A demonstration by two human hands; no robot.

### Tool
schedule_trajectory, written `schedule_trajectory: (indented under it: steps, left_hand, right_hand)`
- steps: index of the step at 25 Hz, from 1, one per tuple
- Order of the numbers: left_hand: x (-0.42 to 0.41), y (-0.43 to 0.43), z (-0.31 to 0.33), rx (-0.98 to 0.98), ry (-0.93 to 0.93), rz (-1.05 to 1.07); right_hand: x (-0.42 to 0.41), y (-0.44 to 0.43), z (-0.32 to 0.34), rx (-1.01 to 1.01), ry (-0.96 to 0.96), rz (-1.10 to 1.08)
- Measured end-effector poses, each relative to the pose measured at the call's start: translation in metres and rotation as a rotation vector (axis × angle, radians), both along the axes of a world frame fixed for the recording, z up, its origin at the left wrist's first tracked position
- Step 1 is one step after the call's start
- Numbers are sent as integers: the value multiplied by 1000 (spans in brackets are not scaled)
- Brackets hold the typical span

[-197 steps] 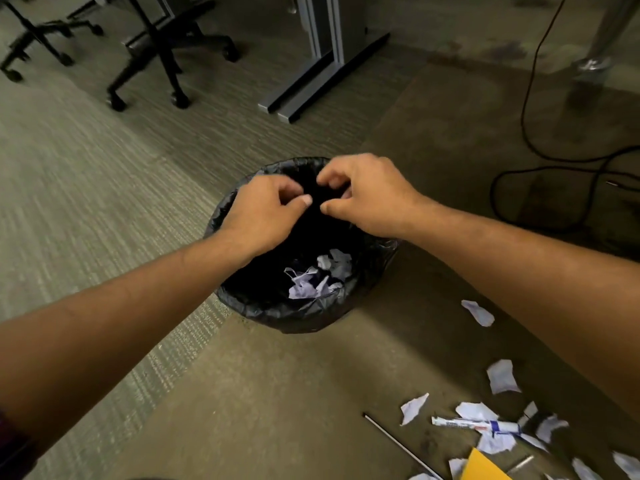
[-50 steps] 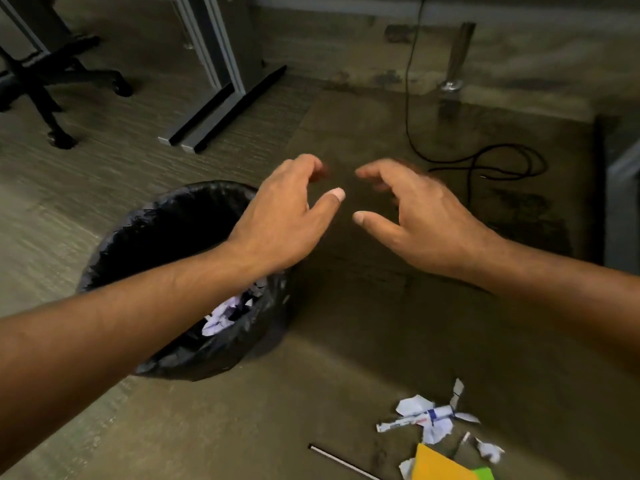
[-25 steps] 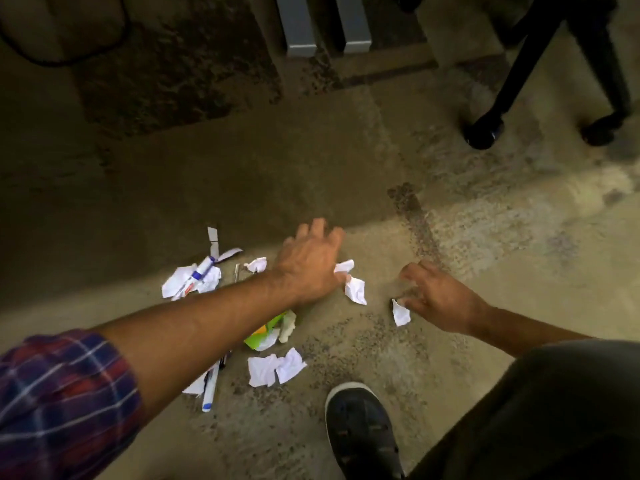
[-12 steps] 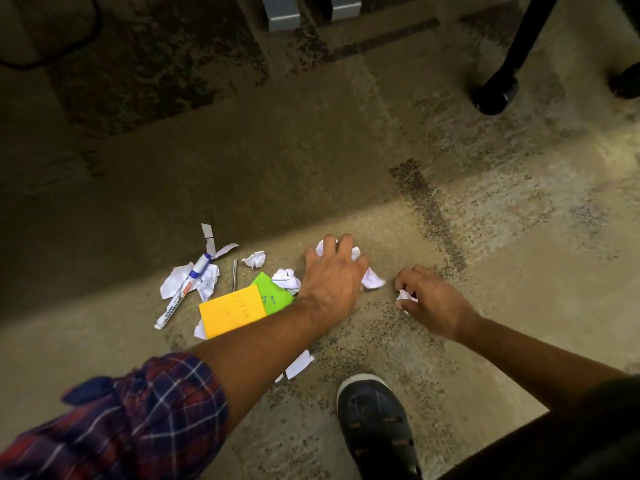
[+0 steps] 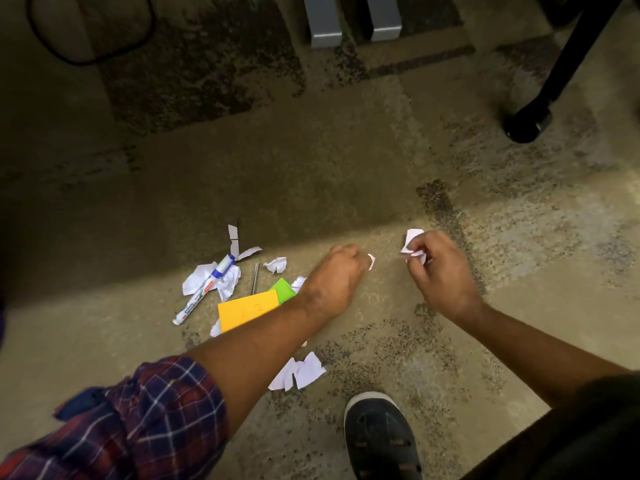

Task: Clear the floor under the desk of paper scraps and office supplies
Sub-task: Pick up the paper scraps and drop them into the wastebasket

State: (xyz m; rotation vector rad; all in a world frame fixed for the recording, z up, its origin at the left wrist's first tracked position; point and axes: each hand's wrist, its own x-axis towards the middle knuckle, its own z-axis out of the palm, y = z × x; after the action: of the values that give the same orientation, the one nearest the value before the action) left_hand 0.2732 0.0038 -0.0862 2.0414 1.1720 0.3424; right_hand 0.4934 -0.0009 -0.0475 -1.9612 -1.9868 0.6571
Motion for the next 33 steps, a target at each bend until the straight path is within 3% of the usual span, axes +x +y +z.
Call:
schedule_trajectory:
  steps: [4, 7, 9, 12, 17, 20, 23, 27, 33]
  left_hand:
    - [-12, 15, 7, -156, -230, 346]
    - [-26, 34, 14, -356, -349, 551]
    - [-46, 47, 23, -466, -352, 541]
    - [-103, 66, 43, -505, -284, 461]
    - [-221, 84, 73, -576, -120, 638]
    - [-259, 70, 77, -551, -12, 621]
    - [-263, 48, 62, -446, 164, 528]
    - [-258, 25, 41, -316, 341, 606]
    - [-249, -12, 25, -279, 418, 491]
  right_hand:
    - [13, 25, 0, 65, -84, -57]
    - [17, 32, -6, -114, -84, -74]
    - [13, 33, -13, -258, -92, -50]
    - [1, 37, -23, -347, -165, 12]
    - [-11, 53, -20, -253, -225, 191]
    - [-33, 67, -15, -188, -229, 203]
    - [-75, 78, -9, -114, -131, 288]
    - [-140, 81, -1, -103, 84, 550]
    - [-206, 87, -6, -149, 23, 681]
